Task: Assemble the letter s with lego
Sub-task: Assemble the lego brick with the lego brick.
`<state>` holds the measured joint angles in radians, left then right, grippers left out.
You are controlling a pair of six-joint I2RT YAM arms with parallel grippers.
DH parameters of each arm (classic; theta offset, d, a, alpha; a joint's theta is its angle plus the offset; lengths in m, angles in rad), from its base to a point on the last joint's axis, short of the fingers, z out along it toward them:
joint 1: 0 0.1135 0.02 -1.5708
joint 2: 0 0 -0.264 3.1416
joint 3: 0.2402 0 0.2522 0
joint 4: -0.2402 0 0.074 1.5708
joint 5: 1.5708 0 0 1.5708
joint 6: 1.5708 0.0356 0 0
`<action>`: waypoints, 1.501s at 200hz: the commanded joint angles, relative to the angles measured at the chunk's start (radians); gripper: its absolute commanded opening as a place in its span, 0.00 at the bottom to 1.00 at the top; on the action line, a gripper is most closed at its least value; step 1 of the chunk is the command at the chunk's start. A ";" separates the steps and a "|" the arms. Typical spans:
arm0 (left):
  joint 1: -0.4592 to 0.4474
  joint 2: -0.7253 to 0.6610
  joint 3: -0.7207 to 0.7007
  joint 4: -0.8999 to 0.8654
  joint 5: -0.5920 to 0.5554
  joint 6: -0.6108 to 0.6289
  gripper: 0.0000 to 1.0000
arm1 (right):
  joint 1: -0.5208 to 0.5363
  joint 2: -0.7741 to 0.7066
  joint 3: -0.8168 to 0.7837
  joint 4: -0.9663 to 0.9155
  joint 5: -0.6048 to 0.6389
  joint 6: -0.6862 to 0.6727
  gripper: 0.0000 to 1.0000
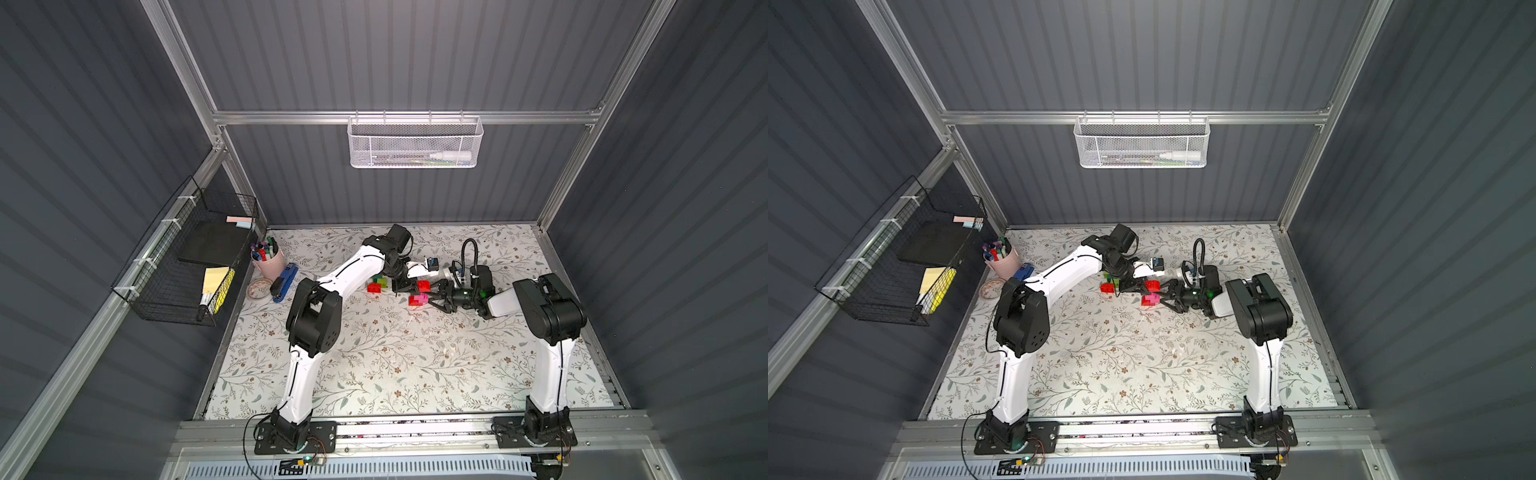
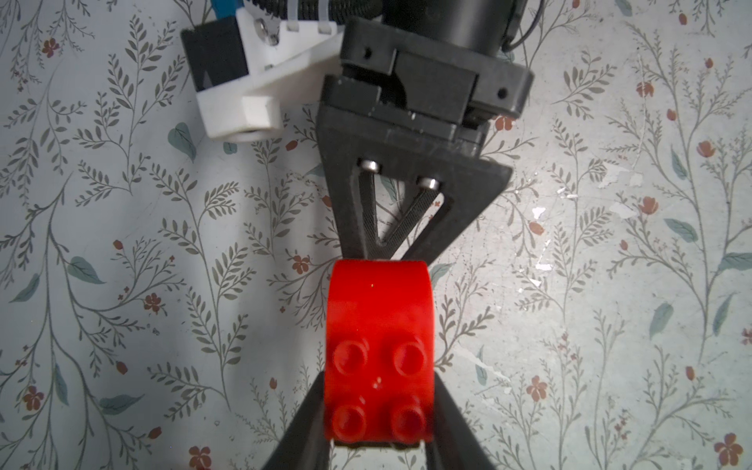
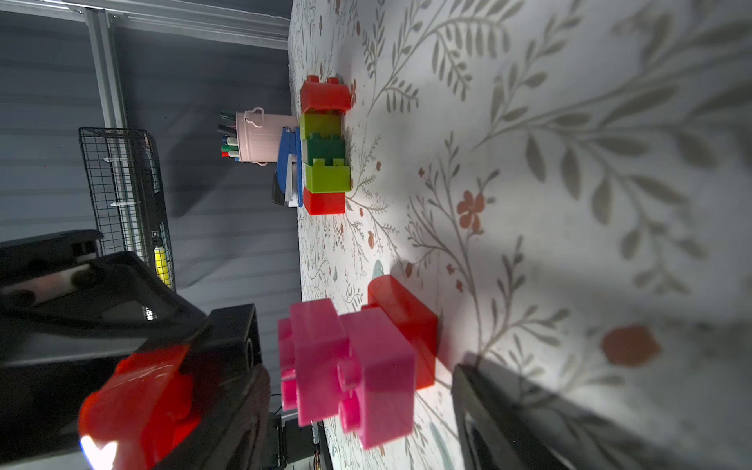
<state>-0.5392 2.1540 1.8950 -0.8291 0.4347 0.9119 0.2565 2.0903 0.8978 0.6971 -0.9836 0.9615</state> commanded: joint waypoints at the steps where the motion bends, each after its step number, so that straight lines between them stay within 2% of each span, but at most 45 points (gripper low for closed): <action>1: 0.010 0.023 0.041 -0.034 0.013 0.022 0.28 | 0.007 0.035 0.021 0.005 -0.012 0.012 0.72; 99: 0.012 0.038 0.038 -0.041 0.005 0.022 0.28 | 0.007 0.067 0.027 -0.001 -0.015 0.005 0.65; 181: 0.012 0.062 0.062 -0.058 -0.003 0.028 0.28 | 0.007 0.057 0.032 -0.111 0.002 -0.079 0.64; 189: 0.012 0.066 0.064 -0.062 -0.038 0.029 0.28 | 0.007 0.058 0.032 -0.114 0.002 -0.082 0.64; 241: 0.012 0.079 0.074 -0.085 -0.058 0.036 0.28 | 0.007 0.061 0.035 -0.125 -0.001 -0.087 0.64; 300: 0.012 0.076 0.057 -0.097 -0.033 0.041 0.28 | 0.007 0.071 0.029 -0.105 -0.004 -0.070 0.63</action>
<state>-0.5327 2.2024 1.9472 -0.8703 0.3927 0.9325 0.2565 2.1201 0.9432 0.6586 -1.0142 0.8974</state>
